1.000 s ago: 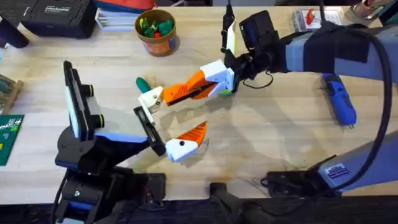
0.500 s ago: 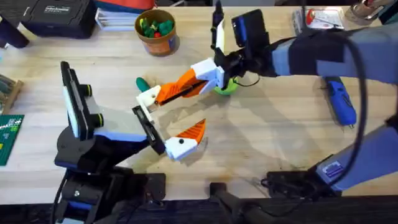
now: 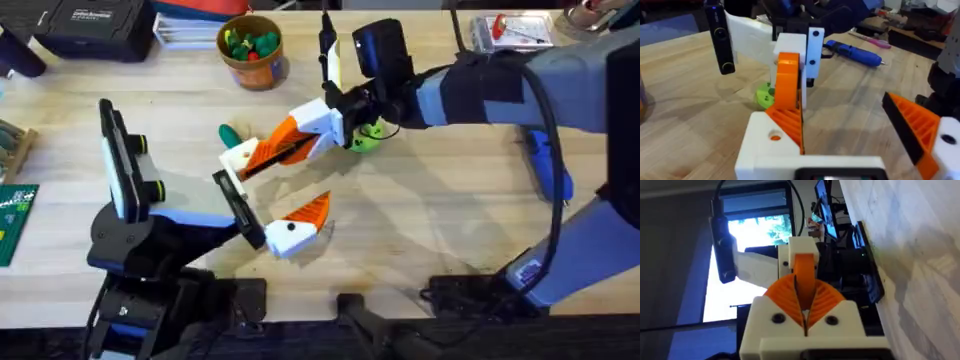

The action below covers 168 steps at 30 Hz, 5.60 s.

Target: Pick up the gripper from the table and insert it into the empty holder that is missing its gripper. Then pick up a screw, insert it into the mounting hole, and use the screwdriver to tighten it. Finally, clean up the table by picking up the vegetable and placing it into the bucket.

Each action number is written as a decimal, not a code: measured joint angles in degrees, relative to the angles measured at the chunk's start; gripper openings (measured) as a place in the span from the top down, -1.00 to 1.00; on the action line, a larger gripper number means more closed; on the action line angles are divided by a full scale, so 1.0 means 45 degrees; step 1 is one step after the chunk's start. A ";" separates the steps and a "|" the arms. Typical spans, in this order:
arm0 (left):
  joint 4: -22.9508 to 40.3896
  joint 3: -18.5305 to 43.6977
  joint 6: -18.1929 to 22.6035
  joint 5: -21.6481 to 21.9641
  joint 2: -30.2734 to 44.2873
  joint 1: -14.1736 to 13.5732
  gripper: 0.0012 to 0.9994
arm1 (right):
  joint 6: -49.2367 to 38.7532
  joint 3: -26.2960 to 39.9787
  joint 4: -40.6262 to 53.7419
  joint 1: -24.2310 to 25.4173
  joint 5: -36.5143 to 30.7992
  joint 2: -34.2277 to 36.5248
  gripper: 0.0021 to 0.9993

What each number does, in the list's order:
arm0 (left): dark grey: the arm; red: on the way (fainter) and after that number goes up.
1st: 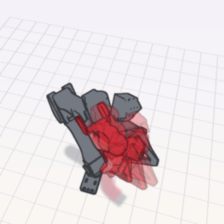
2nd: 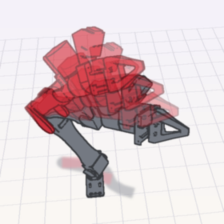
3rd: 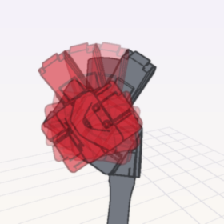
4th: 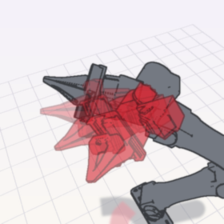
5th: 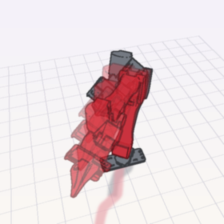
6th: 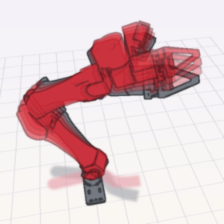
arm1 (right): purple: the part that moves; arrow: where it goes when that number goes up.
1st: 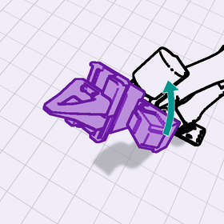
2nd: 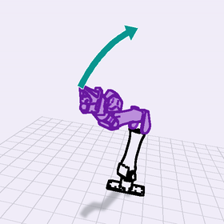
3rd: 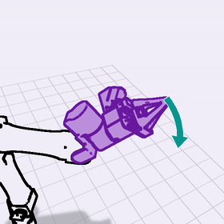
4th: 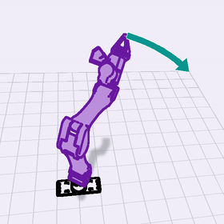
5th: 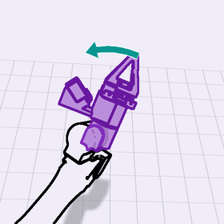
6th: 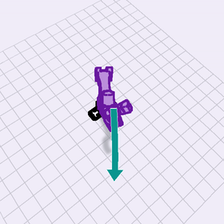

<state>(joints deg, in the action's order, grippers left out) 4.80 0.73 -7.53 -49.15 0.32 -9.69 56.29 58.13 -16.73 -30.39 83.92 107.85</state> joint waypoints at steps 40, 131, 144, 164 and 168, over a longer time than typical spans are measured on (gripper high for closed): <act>-0.0005 0.0000 0.0005 -0.0184 -0.0001 -0.0029 -0.97 | 0.0212 0.0063 0.0010 -0.0318 -0.0540 0.0000 -0.41; 0.0000 0.0000 0.0008 -0.0184 -0.0003 -0.0029 -0.97 | -1.1336 0.2720 1.3640 -0.0661 -1.9312 -0.2783 -0.20; 0.0000 0.0000 0.0006 -0.0184 -0.0001 -0.0029 -0.97 | -1.1740 0.2720 1.2721 -0.1285 -1.9646 -0.1649 0.28; -0.0005 0.0000 0.0005 -0.0185 0.0000 -0.0029 -0.97 | -1.1900 0.2735 1.2600 -0.1317 -2.0070 -0.1321 0.98; 0.0000 0.0000 0.0005 -0.0184 0.0000 -0.0029 -0.97 | -1.1938 0.2739 1.2619 -0.1317 -2.0075 -0.1319 0.98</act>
<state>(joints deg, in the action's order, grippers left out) 4.80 0.73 -7.51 -49.98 0.32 -9.82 2.57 70.46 40.05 -36.32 -6.42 101.92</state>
